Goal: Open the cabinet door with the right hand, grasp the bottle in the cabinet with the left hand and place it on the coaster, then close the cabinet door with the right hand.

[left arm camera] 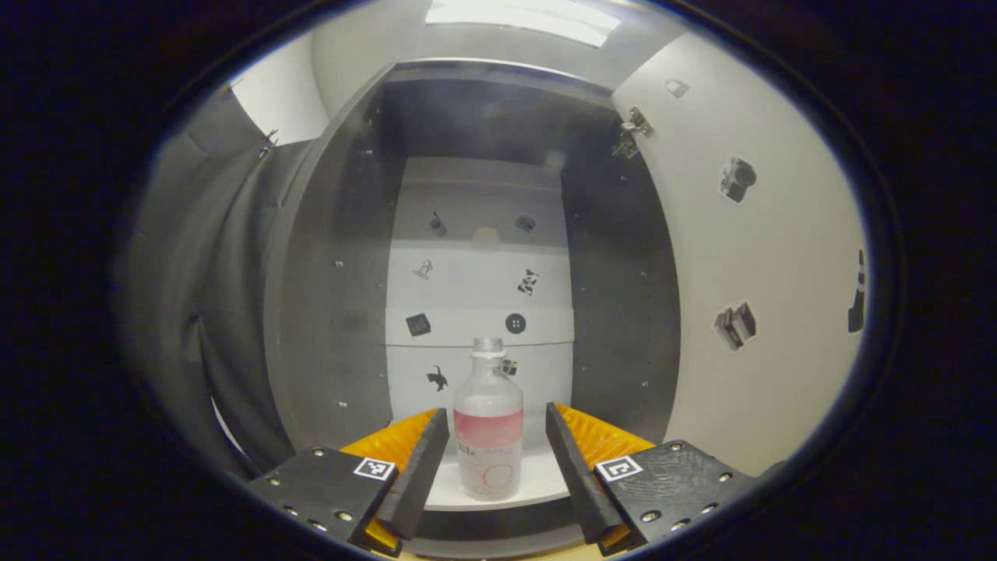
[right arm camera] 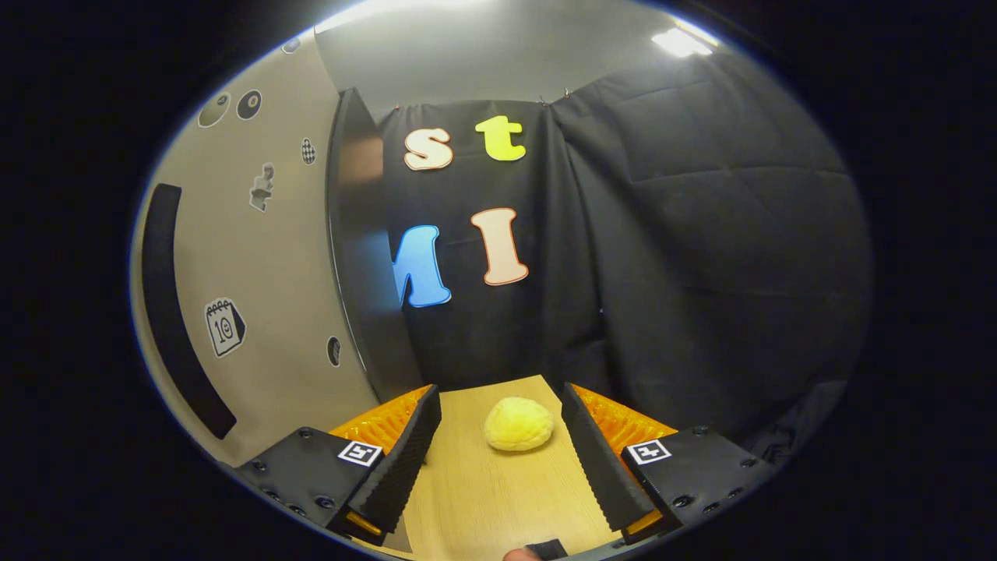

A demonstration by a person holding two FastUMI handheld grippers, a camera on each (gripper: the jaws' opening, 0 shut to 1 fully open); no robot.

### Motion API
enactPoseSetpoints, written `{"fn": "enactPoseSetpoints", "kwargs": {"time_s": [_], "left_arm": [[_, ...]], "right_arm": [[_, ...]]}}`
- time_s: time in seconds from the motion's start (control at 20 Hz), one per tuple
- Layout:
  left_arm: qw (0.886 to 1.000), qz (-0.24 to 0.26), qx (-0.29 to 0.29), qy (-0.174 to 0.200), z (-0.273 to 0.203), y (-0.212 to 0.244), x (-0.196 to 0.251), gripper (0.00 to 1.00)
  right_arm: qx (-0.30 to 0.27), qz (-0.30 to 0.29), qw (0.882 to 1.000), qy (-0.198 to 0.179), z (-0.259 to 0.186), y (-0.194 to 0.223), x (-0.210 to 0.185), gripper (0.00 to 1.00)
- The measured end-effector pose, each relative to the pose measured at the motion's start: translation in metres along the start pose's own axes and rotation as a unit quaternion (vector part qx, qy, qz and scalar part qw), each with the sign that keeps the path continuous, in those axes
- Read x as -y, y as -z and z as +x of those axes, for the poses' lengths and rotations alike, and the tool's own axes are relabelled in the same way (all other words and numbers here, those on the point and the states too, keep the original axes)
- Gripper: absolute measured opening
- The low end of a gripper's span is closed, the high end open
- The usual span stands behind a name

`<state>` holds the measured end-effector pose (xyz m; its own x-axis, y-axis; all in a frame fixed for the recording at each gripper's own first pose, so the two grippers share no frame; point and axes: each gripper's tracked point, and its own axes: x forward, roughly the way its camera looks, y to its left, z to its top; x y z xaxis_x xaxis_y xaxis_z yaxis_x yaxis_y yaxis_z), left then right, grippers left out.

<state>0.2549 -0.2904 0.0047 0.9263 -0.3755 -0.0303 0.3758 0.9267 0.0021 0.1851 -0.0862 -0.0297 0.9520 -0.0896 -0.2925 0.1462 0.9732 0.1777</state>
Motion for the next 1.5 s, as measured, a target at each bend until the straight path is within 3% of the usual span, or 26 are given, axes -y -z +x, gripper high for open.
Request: {"fn": "enactPoseSetpoints", "kwargs": {"time_s": [0.3,0.5,0.75,0.8,1.45,1.5], "left_arm": [[1.0,0.003,-0.021,0.009,0.035,0.027,-0.007,0.76],[0.999,0.013,-0.034,0.018,0.049,0.04,-0.003,0.78],[0.999,0.02,-0.028,0.002,0.049,0.039,-0.009,0.73],[0.999,0.021,-0.024,-0.001,0.045,0.037,-0.011,0.77],[0.996,0.029,0.012,-0.077,-0.073,0.011,-0.054,0.72],[0.996,0.022,0.011,-0.085,-0.085,0.012,-0.059,0.74]], "right_arm": [[-0.018,0.027,0.999,0.016,0.009,0.018,0.0,0.98],[-0.032,0.016,0.999,0.027,0.014,0.027,0.004,0.98],[-0.044,0.001,0.999,0.026,0.014,0.031,0.006,0.98],[-0.044,0.001,0.999,0.025,0.015,0.031,0.007,0.98],[-0.038,-0.023,0.998,-0.041,0.02,0.017,-0.004,0.98],[-0.04,-0.022,0.998,-0.048,0.02,0.018,-0.005,0.93]]}}
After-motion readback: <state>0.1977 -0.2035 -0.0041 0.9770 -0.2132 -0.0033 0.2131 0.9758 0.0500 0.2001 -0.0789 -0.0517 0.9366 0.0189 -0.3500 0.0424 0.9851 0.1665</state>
